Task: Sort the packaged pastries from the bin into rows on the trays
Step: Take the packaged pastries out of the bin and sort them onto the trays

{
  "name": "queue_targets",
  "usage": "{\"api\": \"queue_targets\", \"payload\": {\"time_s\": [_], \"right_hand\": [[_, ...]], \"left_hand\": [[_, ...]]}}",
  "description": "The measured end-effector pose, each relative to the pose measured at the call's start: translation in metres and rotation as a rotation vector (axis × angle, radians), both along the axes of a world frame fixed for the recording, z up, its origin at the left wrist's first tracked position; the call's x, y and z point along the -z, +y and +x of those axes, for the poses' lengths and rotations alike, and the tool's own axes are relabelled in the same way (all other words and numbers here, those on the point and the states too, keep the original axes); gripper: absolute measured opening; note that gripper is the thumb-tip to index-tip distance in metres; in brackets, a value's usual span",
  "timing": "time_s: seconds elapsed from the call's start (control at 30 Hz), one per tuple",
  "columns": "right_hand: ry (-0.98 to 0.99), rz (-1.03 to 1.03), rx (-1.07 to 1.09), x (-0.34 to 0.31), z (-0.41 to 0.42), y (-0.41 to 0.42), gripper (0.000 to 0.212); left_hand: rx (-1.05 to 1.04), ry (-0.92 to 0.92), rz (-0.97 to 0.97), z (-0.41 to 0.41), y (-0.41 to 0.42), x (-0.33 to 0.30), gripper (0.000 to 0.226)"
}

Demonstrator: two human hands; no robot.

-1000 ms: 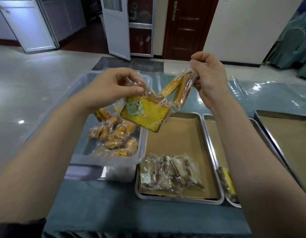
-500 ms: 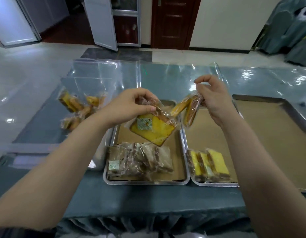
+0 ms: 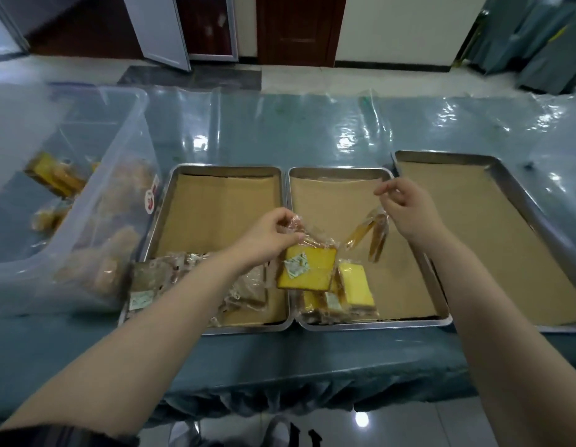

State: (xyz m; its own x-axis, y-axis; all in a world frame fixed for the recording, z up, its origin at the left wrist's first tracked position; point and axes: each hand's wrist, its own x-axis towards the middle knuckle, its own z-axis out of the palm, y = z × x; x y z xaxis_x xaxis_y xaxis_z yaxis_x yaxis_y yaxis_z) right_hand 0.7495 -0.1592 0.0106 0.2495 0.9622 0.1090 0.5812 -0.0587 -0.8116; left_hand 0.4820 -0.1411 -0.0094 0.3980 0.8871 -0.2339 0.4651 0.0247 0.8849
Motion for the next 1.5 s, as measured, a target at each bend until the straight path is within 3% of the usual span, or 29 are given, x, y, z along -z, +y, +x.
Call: {"api": "queue_targets", "payload": {"time_s": [0.2, 0.5, 0.7, 0.77, 0.9, 0.97, 1.07, 1.2, 1.5], "right_hand": [[-0.179, -0.062, -0.008, 0.020, 0.054, -0.015, 0.018], [-0.282, -0.032, 0.052, 0.012, 0.105, -0.030, 0.017], [-0.296, -0.019, 0.121, 0.010, 0.121, -0.040, 0.017], [-0.333, -0.065, 0.113, 0.016, 0.119, -0.042, 0.016], [-0.400, -0.243, -0.045, 0.046, 0.100, -0.045, 0.013], [-0.406, -0.292, -0.170, 0.069, 0.077, -0.048, 0.011], [-0.333, -0.348, -0.273, 0.108, 0.044, -0.055, 0.011], [-0.173, -0.383, -0.139, 0.126, 0.033, -0.054, 0.010], [-0.273, -0.405, -0.113, 0.104, 0.030, -0.039, 0.006]], "left_hand": [[-0.043, -0.070, -0.150, 0.060, -0.006, 0.032, 0.037], [-0.155, -0.344, -0.283, 0.119, -0.012, 0.032, 0.022], [-0.255, -0.548, -0.549, 0.145, -0.010, 0.048, 0.016], [-0.218, -0.416, -0.525, 0.149, -0.014, 0.071, 0.018], [-0.095, 0.133, -0.196, 0.134, -0.026, 0.110, 0.045], [-0.069, 0.233, -0.055, 0.127, -0.027, 0.118, 0.060], [0.033, 0.318, 0.123, 0.120, -0.024, 0.119, 0.068], [0.126, 0.341, 0.167, 0.113, -0.024, 0.115, 0.065], [0.167, 0.282, 0.195, 0.091, -0.024, 0.104, 0.061]]}}
